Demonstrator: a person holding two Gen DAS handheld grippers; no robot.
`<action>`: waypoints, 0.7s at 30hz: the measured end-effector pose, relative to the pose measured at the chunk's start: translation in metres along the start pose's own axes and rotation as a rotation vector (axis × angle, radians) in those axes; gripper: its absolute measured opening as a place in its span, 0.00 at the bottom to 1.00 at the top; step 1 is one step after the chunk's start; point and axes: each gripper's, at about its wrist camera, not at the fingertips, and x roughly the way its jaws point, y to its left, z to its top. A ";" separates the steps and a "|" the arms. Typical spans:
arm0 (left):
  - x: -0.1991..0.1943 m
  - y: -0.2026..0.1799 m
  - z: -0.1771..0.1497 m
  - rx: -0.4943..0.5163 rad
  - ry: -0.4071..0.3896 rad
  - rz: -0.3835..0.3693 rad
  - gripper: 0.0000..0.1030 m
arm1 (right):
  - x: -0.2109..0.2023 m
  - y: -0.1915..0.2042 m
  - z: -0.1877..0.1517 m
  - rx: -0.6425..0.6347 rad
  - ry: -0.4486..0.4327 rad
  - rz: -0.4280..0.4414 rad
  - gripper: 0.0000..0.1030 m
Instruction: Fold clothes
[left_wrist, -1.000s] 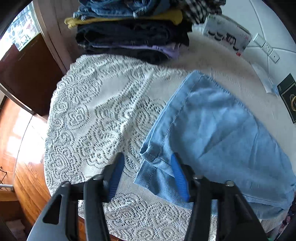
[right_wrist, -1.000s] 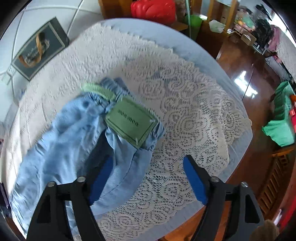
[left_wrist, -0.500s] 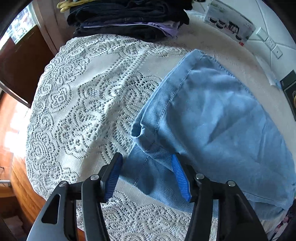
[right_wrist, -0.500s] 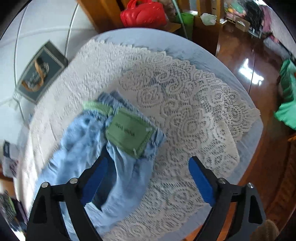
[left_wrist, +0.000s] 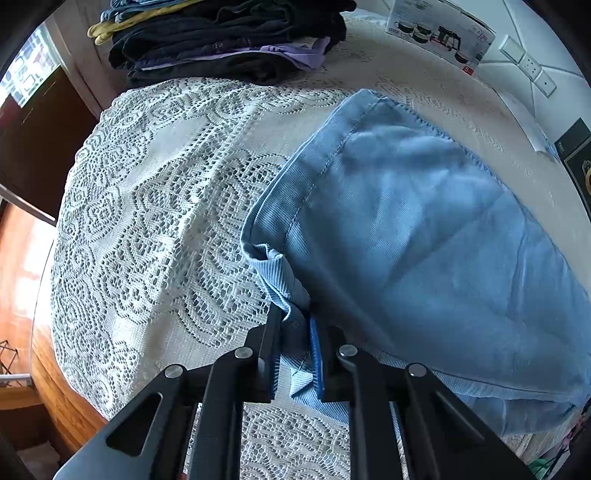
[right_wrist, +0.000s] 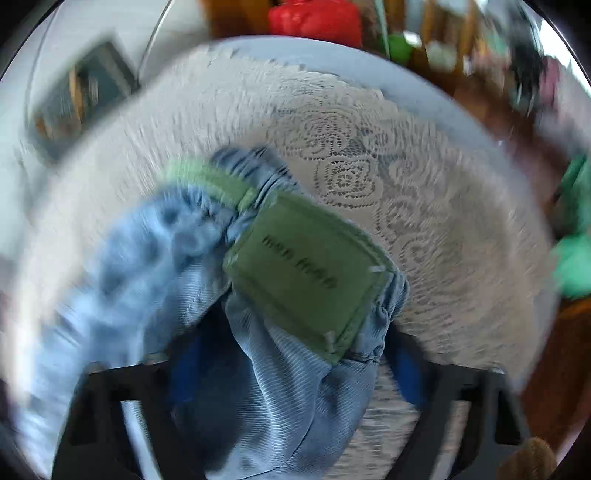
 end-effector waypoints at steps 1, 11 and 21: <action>-0.001 0.001 0.002 0.003 0.004 -0.005 0.12 | -0.002 0.005 0.002 -0.009 0.007 0.015 0.11; -0.009 0.007 0.018 0.064 0.037 -0.064 0.12 | -0.159 0.126 -0.035 -0.309 -0.284 0.210 0.11; -0.025 0.008 0.035 0.221 0.033 -0.100 0.12 | -0.156 0.278 -0.169 -0.622 -0.034 0.358 0.65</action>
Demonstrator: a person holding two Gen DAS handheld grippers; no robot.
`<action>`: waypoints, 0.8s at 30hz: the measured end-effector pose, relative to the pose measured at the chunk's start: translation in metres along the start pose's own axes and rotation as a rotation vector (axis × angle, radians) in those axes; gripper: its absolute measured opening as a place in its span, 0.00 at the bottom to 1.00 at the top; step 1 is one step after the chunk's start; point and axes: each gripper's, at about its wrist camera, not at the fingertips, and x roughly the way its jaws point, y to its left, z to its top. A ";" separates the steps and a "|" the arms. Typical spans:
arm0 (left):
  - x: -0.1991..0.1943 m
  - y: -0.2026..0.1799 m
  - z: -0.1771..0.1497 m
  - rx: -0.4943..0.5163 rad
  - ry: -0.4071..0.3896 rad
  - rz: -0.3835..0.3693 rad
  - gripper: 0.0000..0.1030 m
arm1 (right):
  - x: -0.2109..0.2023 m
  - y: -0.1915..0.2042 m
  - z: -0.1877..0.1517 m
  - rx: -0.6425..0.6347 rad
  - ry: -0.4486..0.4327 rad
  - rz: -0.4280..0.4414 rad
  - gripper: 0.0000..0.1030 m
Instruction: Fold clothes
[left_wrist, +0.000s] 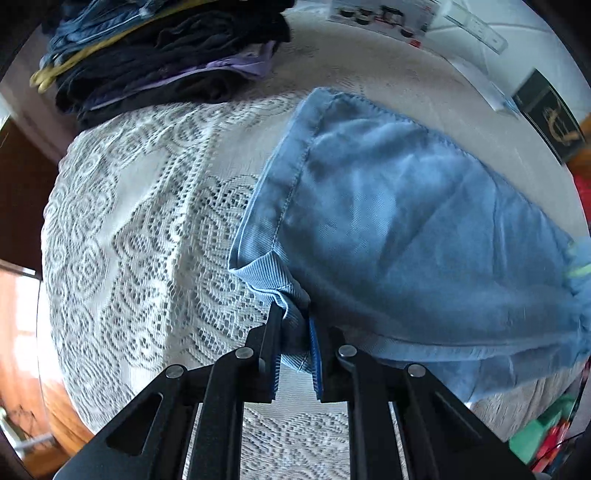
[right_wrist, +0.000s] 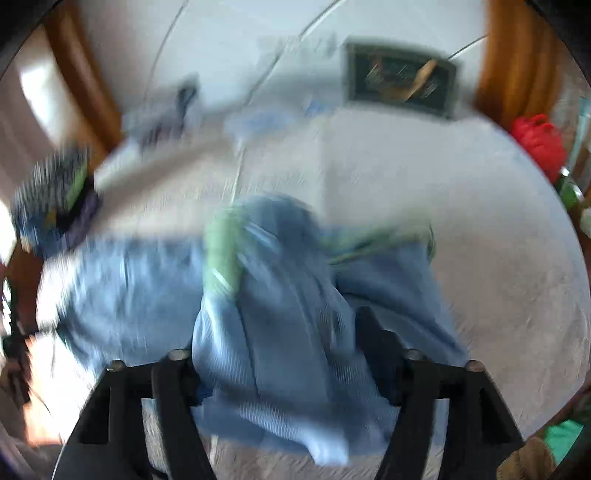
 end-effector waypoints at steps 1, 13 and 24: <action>-0.002 0.000 0.002 0.016 0.000 -0.003 0.12 | 0.000 0.003 -0.005 -0.001 0.013 -0.002 0.65; -0.016 0.011 0.013 0.021 0.011 -0.055 0.15 | -0.028 -0.013 -0.006 0.090 -0.019 -0.038 0.26; -0.043 0.013 0.014 -0.114 -0.051 -0.076 0.54 | 0.017 -0.042 0.009 0.065 0.066 0.005 0.50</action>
